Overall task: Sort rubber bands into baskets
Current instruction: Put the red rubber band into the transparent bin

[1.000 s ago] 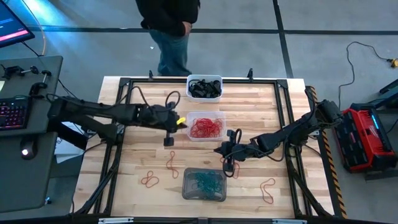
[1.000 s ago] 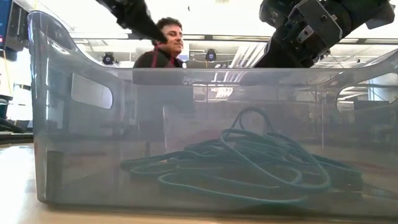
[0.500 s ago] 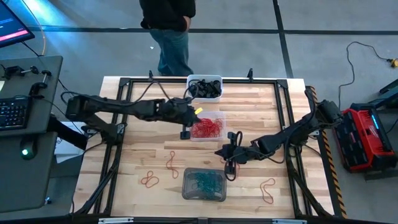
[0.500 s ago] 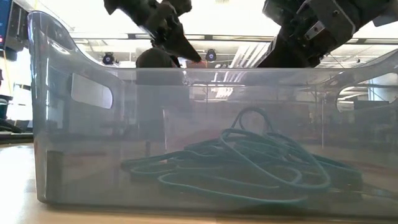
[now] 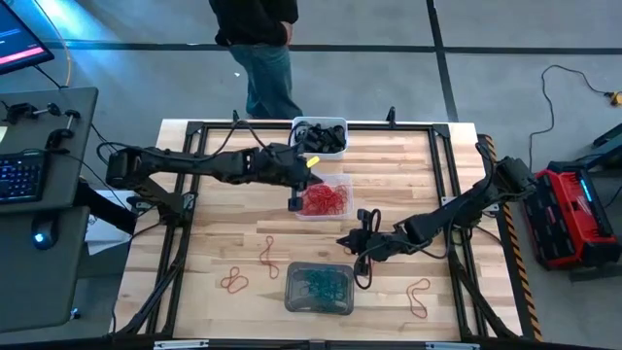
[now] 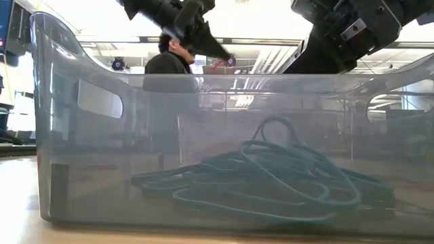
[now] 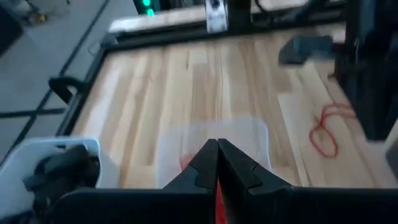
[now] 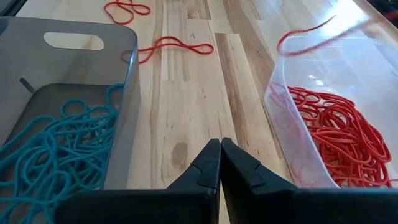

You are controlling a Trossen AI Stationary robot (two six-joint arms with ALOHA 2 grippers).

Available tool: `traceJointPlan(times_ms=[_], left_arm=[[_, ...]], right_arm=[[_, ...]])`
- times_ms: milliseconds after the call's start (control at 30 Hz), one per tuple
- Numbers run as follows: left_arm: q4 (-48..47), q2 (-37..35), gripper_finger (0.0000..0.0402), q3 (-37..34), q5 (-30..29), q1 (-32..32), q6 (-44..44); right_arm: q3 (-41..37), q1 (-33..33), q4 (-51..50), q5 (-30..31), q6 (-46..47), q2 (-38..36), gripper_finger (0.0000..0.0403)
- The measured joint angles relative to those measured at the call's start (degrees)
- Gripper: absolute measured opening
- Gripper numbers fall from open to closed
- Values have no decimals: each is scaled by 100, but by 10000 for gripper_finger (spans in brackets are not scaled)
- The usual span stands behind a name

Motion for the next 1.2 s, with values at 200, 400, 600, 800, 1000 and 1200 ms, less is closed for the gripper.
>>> traceJointPlan(times_ms=[200,400,600,800,1000,1200], left_arm=[[-33,22,0,144,136,-10,-6],[-78,144,0,145,129,45,-20],[-26,709,0,126,127,56,-67],[106,1335,0,124,121,27,-114],[104,1586,1,124,203,24,-123],[-127,1433,15,124,234,-130,132]], right_arm=[[1,0,18,-1,9,0,0],[0,0,18,-3,1,0,0],[0,0,13,-3,12,-2,0],[0,0,-21,-6,16,-2,0],[-1,0,-130,-12,-1,-2,0],[1,-1,-170,-10,1,-2,0]])
